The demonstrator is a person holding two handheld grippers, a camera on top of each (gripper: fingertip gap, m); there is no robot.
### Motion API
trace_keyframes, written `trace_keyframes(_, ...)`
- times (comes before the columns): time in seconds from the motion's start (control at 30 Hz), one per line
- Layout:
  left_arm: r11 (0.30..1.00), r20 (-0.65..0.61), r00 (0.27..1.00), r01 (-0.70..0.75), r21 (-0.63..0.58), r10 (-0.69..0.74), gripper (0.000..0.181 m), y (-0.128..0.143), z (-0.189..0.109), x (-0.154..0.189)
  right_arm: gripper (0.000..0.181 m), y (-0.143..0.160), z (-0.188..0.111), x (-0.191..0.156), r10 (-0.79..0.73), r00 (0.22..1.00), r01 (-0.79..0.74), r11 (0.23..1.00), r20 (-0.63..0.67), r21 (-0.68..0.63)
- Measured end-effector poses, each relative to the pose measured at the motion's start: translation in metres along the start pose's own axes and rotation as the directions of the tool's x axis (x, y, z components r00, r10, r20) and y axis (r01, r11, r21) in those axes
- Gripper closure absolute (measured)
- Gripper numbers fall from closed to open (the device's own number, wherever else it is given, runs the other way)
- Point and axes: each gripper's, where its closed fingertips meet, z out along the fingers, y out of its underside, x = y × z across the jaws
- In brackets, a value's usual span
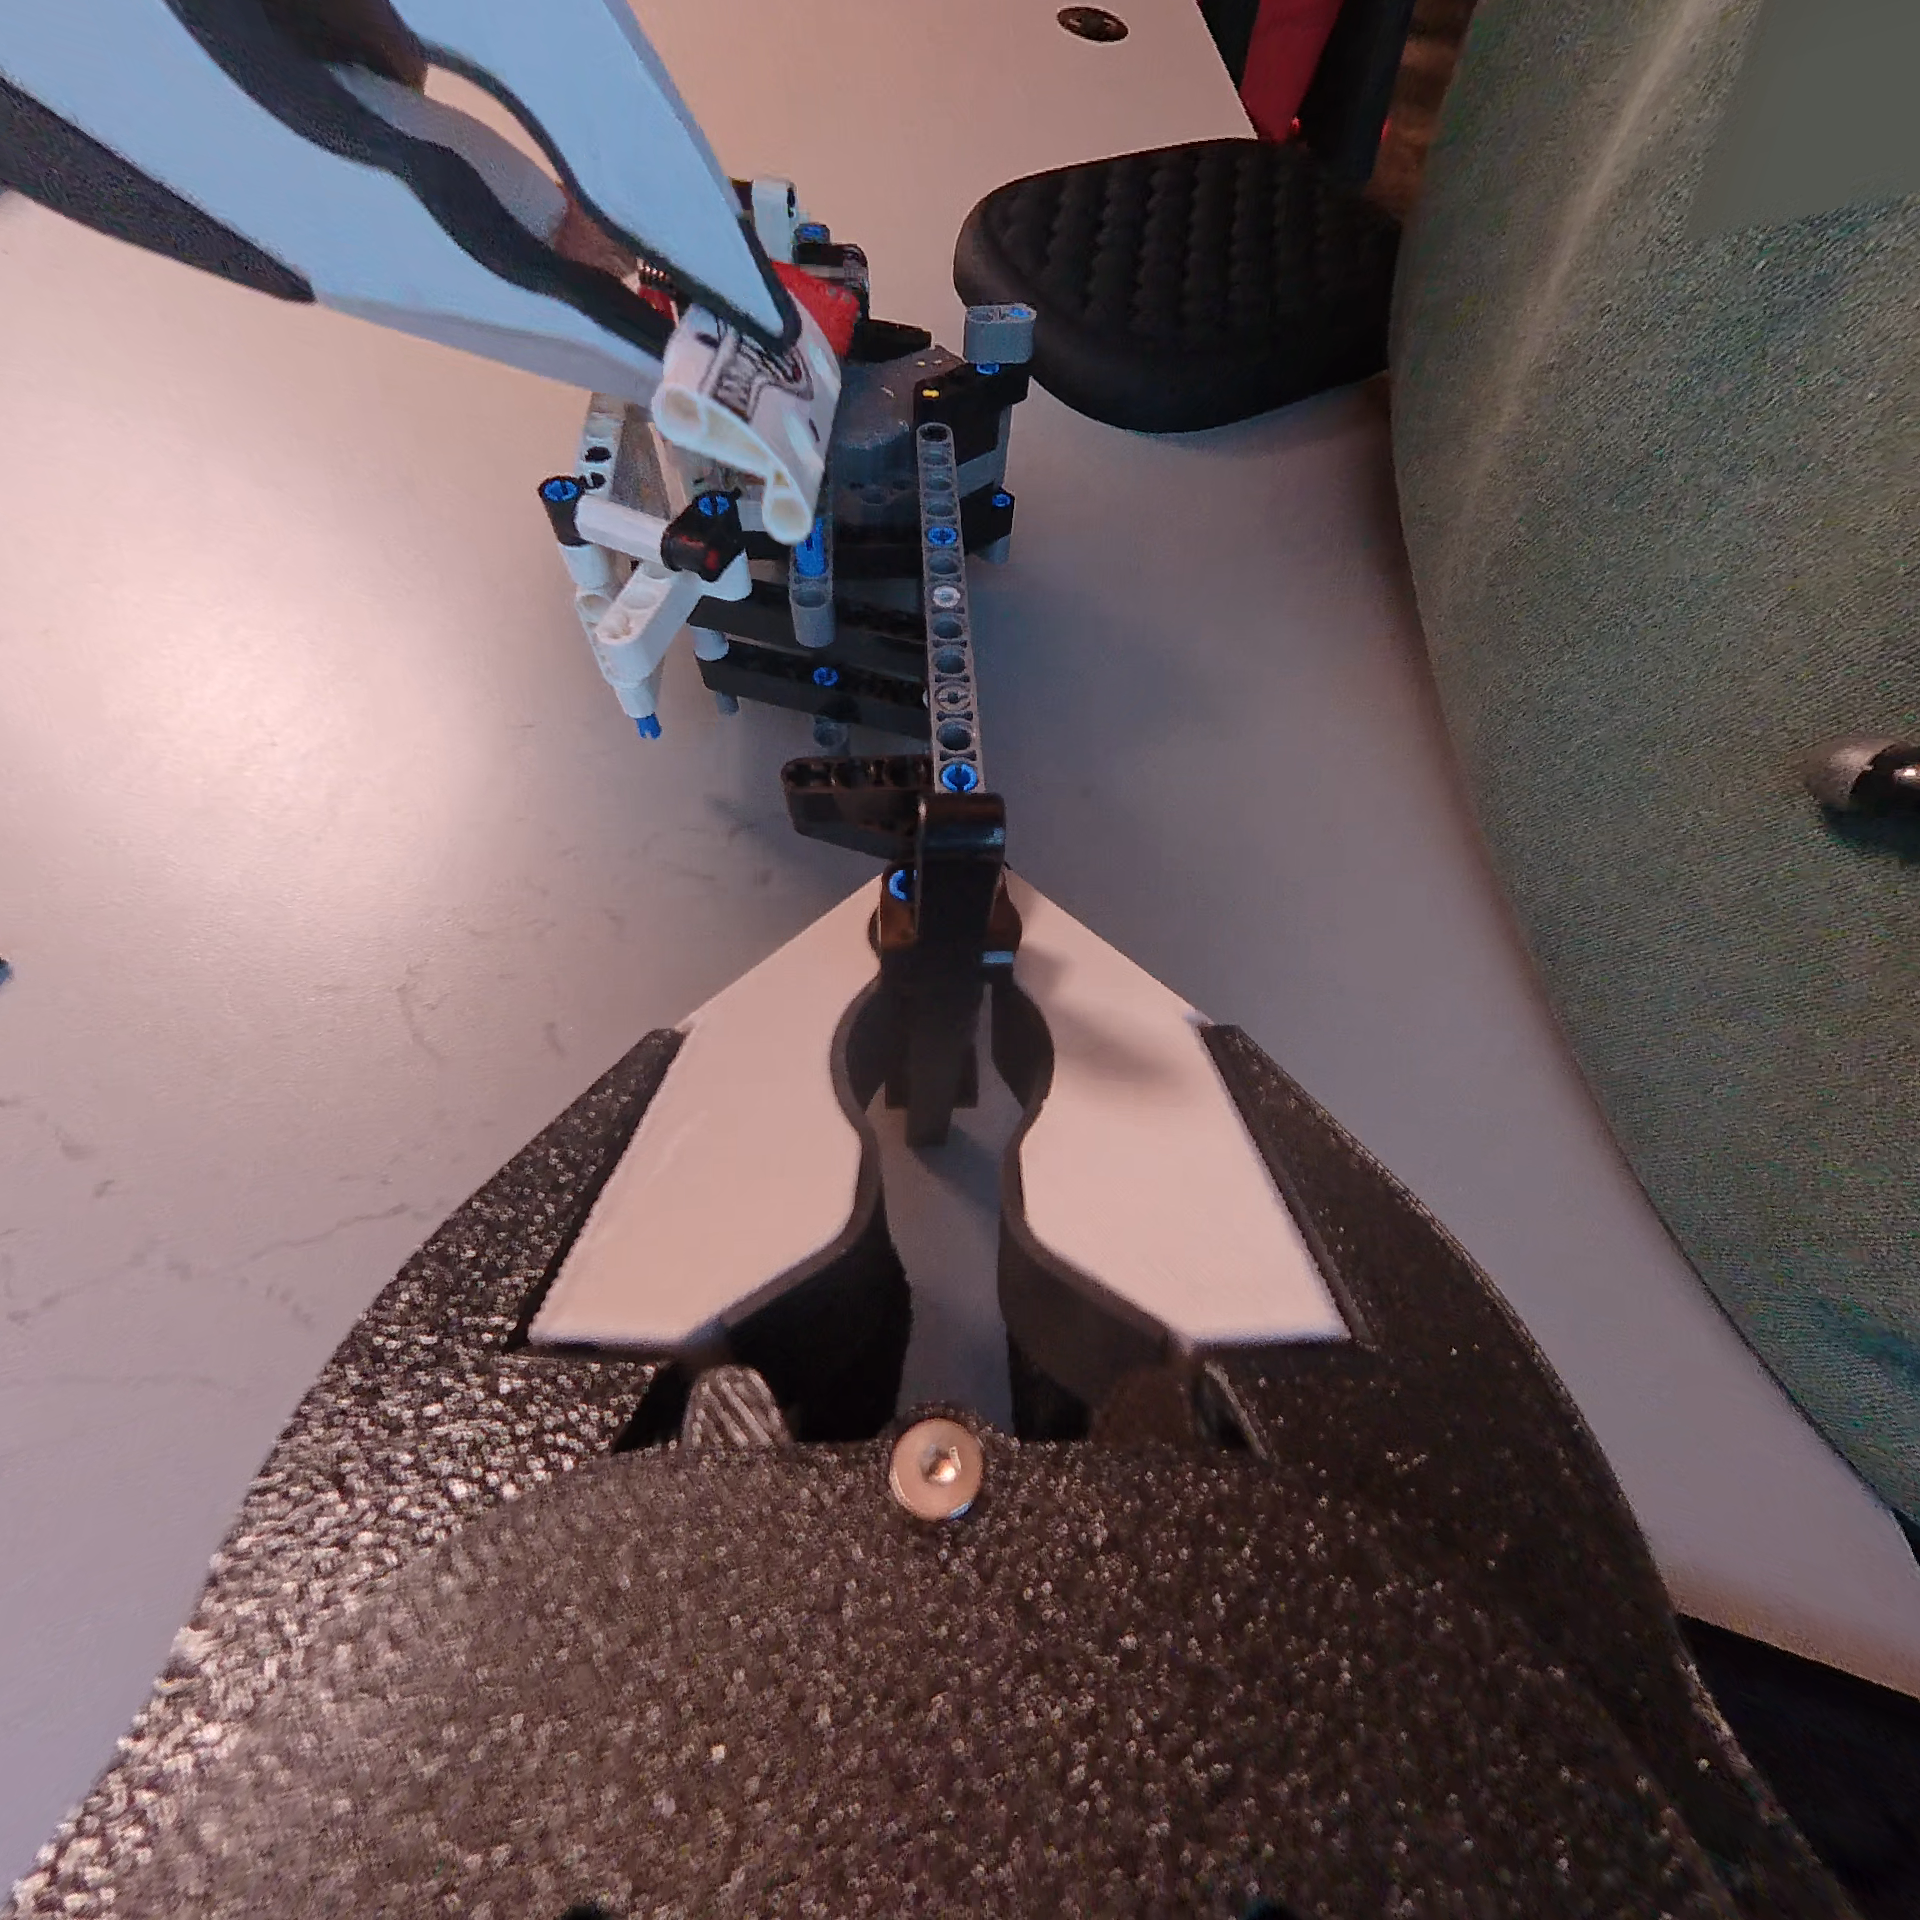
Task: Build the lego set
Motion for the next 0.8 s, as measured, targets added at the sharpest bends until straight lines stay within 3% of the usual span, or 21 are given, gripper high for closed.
trace_keyframes(0.8,0.999,0.007,0.999,-0.046,-0.006,0.046,0.171,0.0009,0.0006,0.0035,0.173,0.0075,0.0053,-0.0018,0.035,0.999,-0.034,0.997,0.022,-0.071)
